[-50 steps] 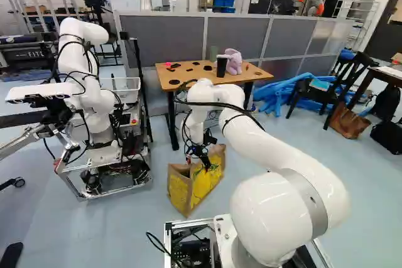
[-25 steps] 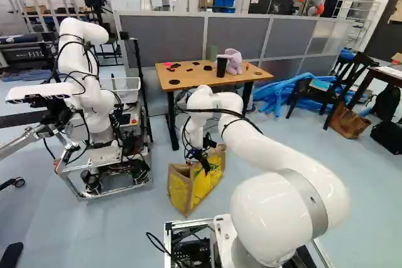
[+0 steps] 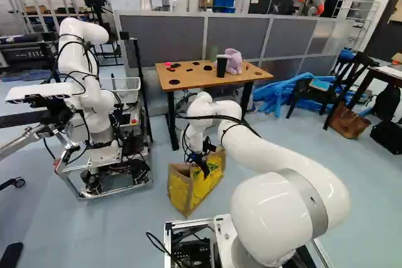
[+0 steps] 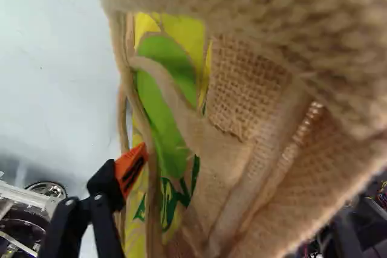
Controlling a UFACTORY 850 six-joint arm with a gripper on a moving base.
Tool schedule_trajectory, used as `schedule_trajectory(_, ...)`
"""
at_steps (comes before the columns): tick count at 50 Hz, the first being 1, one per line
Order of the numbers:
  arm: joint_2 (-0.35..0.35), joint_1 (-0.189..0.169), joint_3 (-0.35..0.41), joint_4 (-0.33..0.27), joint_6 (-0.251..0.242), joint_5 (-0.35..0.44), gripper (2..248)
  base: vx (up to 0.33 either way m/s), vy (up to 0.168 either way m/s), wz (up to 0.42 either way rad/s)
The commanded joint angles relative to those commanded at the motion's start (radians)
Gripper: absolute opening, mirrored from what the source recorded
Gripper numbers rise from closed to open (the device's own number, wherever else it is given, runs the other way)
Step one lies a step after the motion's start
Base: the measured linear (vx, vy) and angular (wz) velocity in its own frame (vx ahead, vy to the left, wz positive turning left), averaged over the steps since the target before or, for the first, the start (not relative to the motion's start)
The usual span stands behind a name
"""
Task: Pick up the bag on the ground and place it on the table
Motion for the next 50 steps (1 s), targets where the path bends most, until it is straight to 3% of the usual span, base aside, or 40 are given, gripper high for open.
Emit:
schedule_trajectory(5, -0.004, 0.000, -0.005, 0.000, 0.000, 0.000, 217, 0.000, 0.000, 0.000)
schedule_trajectory(6, -0.005, 0.000, -0.005, 0.000, 0.000, 0.000, 179, 0.000, 0.000, 0.000)
schedule_trajectory(10, -0.006, 0.000, -0.006, 0.000, 0.000, 0.000, 179, 0.000, 0.000, 0.000)
schedule_trajectory(11, -0.006, 0.000, -0.006, 0.000, 0.000, 0.000, 142, 0.000, 0.000, 0.000)
schedule_trajectory(15, -0.006, 0.000, -0.007, 0.000, 0.000, 0.000, 142, 0.000, 0.000, 0.000)
schedule_trajectory(16, -0.006, 0.000, -0.007, 0.000, 0.000, 0.000, 105, 0.000, 0.000, 0.000)
schedule_trajectory(20, -0.006, 0.000, -0.007, 0.000, 0.000, 0.000, 105, 0.000, 0.000, 0.000)
schedule_trajectory(21, -0.006, 0.000, -0.007, 0.000, 0.000, 0.000, 69, 0.000, 0.000, 0.000)
schedule_trajectory(26, 0.000, 0.000, 0.000, 0.000, 0.000, 0.000, 69, 0.000, 0.000, 0.000)
schedule_trajectory(27, 0.002, 0.000, 0.002, 0.000, 0.000, 0.000, 35, 0.000, 0.000, 0.000)
schedule_trajectory(31, 0.015, 0.000, 0.016, 0.000, 0.000, 0.000, 35, 0.000, 0.000, 0.000)
schedule_trajectory(32, 0.019, 0.000, 0.020, 0.000, 0.000, 0.000, 24, 0.000, 0.000, 0.000)
schedule_trajectory(50, 0.089, 0.000, 0.094, 0.000, 0.000, 0.000, 24, 0.000, 0.000, 0.000)
